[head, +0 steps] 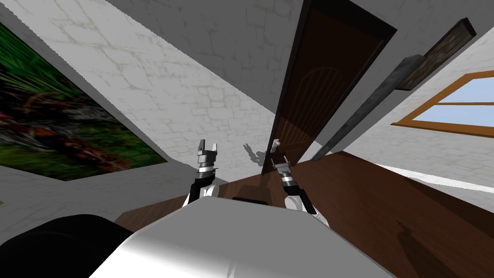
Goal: Pull the door open
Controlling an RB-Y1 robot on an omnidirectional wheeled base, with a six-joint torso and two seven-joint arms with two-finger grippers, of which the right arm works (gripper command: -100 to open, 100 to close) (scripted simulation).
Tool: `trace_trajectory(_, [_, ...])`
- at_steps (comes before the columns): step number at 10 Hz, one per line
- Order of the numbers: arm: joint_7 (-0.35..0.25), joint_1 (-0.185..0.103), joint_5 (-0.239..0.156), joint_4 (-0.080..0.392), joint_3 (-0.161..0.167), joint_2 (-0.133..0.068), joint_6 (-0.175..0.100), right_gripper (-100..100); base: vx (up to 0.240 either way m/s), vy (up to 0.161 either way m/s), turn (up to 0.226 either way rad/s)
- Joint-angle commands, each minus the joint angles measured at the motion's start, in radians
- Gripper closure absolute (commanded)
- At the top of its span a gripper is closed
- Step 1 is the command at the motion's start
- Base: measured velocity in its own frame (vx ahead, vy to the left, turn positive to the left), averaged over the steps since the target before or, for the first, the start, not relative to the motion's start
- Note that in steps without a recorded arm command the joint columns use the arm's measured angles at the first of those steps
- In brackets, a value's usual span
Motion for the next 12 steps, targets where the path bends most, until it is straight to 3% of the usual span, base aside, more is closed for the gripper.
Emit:
trace_trajectory(1, [-0.032, -0.007, -0.028, 0.017, 0.016, -0.022, -0.004, -100, 0.079, -0.106, 0.086])
trace_trajectory(12, [-0.229, -0.066, -0.207, 0.151, 0.122, -0.163, -0.036, -100, 0.066, -0.111, 0.100])
